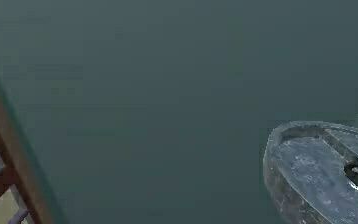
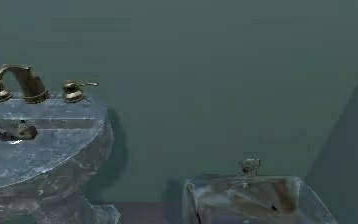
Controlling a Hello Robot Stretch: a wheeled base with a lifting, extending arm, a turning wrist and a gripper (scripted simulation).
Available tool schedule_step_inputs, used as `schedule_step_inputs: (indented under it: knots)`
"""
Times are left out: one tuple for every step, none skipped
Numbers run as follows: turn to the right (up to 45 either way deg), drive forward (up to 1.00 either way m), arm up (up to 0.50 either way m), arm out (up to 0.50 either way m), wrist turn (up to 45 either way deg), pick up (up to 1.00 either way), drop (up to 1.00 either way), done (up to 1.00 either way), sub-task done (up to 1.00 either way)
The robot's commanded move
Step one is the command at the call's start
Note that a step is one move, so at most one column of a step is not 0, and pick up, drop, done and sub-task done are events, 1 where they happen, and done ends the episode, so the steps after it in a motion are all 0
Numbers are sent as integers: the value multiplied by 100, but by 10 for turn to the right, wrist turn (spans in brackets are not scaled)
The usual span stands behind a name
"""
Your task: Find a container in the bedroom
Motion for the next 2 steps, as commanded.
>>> schedule_step_inputs:
  knots:
    - [-450, 0, 0, 0, 0, 0, 0, 0, 0]
    - [-450, 0, 0, 0, 0, 0, 0, 0, 0]
